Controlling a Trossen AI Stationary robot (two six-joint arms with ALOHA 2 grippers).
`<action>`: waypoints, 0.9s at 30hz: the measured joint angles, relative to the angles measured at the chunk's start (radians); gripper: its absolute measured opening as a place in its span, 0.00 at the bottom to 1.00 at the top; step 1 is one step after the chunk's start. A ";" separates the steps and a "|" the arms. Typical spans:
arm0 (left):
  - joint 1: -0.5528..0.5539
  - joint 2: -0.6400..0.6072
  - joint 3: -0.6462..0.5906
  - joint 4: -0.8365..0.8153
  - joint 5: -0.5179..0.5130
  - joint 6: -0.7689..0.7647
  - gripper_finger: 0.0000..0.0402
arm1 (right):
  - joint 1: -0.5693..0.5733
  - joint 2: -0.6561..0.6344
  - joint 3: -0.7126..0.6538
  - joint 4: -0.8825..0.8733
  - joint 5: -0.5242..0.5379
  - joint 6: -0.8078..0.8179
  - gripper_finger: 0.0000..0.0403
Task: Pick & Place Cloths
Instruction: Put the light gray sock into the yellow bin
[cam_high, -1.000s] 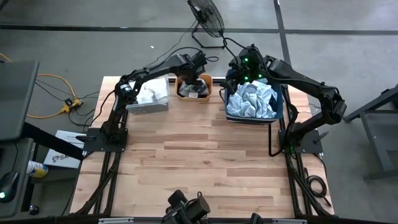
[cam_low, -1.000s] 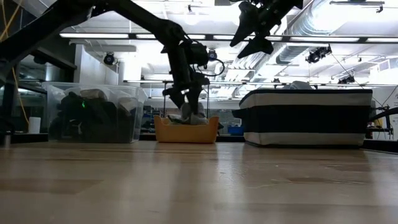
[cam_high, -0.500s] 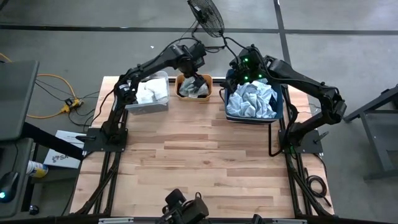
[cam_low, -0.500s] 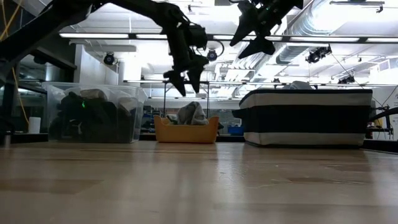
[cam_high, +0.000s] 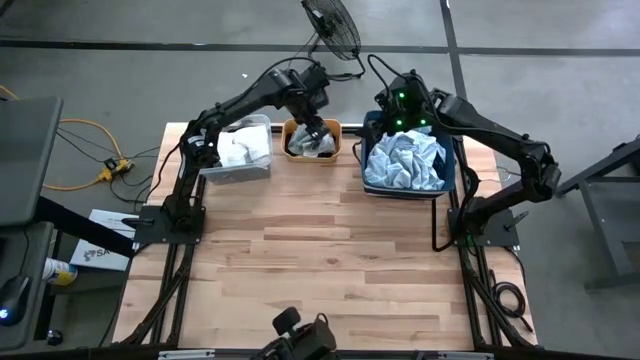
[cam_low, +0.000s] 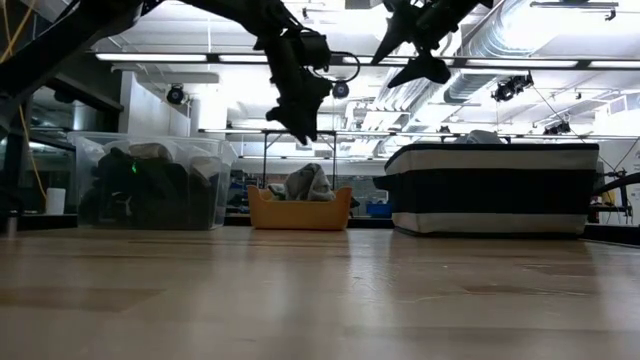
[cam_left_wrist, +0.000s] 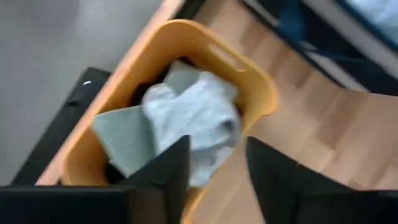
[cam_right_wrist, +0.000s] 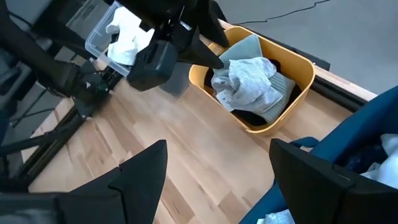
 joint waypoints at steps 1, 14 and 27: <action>0.000 0.000 0.000 0.004 0.022 0.005 0.34 | 0.005 0.000 0.000 0.000 0.001 0.007 0.68; -0.021 0.010 -0.074 0.102 0.040 -0.027 0.00 | 0.091 -0.001 0.000 0.000 0.103 0.032 0.68; 0.085 0.010 -0.393 0.363 0.060 -0.167 0.00 | 0.100 -0.001 0.000 0.001 0.109 0.047 0.68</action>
